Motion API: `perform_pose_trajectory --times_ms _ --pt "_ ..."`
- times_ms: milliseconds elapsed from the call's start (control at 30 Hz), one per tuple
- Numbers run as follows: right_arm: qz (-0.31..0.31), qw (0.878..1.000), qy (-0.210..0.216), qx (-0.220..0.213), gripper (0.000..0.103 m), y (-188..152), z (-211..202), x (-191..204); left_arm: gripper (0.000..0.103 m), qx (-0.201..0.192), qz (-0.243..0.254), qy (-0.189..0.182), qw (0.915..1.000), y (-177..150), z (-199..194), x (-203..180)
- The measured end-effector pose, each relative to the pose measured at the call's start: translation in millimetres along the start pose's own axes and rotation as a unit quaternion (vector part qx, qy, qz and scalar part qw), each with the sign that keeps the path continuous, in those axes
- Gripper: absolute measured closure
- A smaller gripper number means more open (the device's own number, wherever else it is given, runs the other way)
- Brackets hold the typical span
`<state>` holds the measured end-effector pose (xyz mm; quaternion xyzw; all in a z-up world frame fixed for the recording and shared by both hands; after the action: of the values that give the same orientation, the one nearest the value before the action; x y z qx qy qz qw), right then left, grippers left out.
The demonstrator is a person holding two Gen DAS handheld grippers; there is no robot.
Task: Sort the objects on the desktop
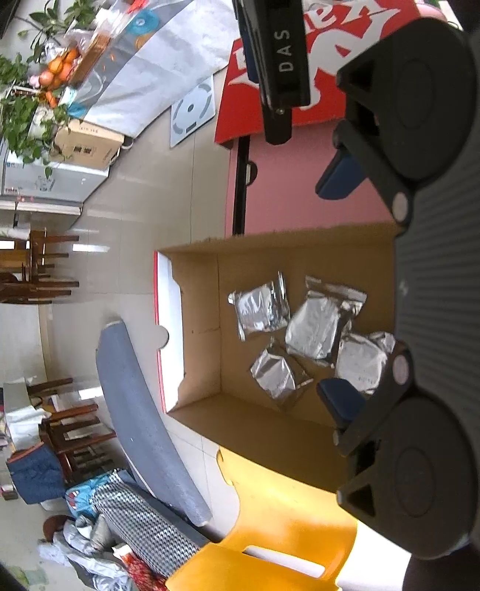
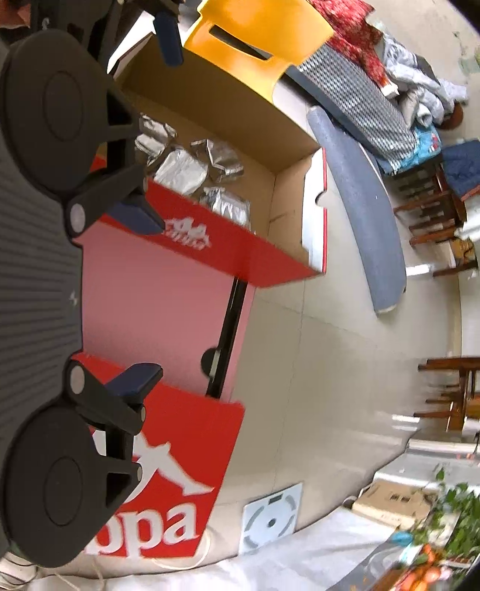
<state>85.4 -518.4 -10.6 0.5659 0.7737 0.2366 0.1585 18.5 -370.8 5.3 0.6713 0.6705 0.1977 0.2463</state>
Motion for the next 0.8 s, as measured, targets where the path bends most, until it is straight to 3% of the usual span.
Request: perform_pose_trajectory --times_ms 800 --pt "0.099 0.992 -0.069 0.027 0.025 -49.9 -24.9 -124.2 0.0 -0.001 0.11 -0.055 0.9924 -8.6 -3.0 -122.2"
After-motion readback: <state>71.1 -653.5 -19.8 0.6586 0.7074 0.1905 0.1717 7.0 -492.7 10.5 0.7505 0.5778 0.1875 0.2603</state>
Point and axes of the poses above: each gripper's, at about its wrist camera, not at the fingertips, and z roughly the way its jaws point, x to its left, y to its top, the point moved 9 cm from there along z, roughly the way its jaws point, and after that the axes turned 6 degrees about -y, right-handed, at the moved point
